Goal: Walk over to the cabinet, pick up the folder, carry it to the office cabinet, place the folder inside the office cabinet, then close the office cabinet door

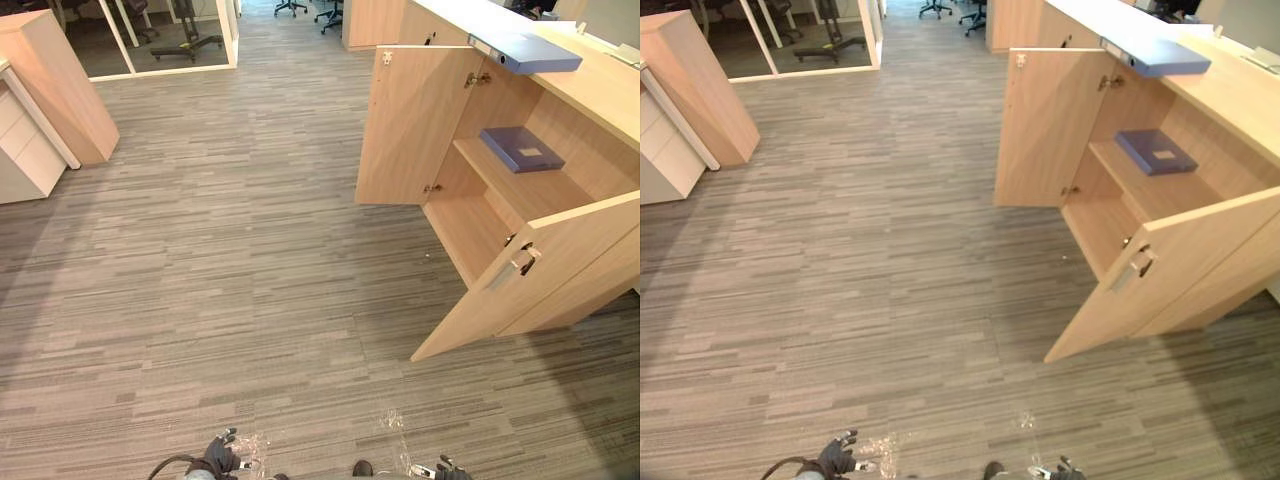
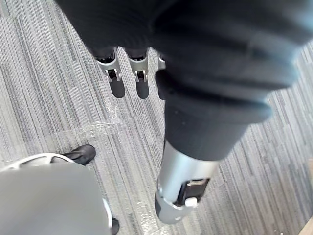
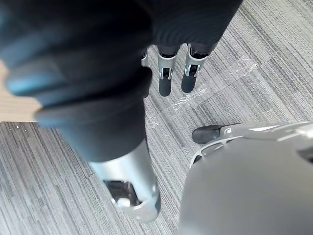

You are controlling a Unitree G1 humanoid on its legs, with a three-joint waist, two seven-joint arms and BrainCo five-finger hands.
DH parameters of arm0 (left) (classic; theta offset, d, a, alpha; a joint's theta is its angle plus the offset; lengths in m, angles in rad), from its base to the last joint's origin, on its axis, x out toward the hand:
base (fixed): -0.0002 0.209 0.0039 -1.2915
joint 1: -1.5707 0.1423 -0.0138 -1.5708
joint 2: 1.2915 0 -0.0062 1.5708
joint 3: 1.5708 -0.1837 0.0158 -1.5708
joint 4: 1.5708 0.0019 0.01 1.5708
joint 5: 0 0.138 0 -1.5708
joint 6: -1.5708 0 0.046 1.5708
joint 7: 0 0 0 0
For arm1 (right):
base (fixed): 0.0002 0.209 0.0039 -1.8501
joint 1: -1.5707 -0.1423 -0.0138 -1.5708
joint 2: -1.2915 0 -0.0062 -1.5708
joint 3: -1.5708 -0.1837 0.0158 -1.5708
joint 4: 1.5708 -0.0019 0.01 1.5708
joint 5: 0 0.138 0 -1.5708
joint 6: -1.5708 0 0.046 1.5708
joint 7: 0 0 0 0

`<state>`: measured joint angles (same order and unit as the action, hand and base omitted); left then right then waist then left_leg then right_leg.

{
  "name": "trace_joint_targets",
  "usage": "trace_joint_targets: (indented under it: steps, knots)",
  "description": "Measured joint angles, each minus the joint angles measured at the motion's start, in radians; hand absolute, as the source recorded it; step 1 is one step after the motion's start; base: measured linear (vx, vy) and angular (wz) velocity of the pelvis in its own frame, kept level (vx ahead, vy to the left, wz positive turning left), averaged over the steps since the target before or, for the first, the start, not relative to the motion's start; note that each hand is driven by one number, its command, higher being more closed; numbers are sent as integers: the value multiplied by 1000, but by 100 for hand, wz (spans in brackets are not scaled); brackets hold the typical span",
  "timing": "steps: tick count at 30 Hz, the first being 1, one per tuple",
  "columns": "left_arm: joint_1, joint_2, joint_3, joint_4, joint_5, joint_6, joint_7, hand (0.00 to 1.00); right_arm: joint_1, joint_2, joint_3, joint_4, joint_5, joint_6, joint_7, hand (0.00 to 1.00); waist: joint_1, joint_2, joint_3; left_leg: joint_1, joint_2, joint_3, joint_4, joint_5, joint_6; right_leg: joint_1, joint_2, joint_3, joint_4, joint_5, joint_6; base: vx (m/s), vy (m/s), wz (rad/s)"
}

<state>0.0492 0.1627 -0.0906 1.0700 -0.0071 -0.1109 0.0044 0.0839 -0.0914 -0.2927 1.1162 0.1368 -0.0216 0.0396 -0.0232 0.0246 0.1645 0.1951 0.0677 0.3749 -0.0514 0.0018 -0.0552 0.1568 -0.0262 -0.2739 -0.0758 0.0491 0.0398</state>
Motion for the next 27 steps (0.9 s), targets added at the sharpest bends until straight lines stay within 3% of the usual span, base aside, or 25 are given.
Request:
trace_joint_targets:
  steps: [7,13,27]
  knots:
    - [-30,-69,-10,-1,-38,-16,-19,0,-5,7,-8,-3,0,-1,0,0,0,-2,3,9,2,2,-19,6,-9,2,7,0,-6,1,-2,-1,-3,-1]
    - [-37,-78,-11,-2,-37,-17,-23,0,-13,16,-33,-5,0,-3,0,0,-3,-2,13,16,4,6,-22,6,-9,6,9,0,-6,0,-1,-11,-9,-1]
    - [-46,-76,-75,-20,82,-36,33,0,-14,29,-33,-14,19,-20,-12,0,3,-14,20,14,2,-7,-33,13,-5,6,8,-22,-6,-1,-3,-28,-12,3]
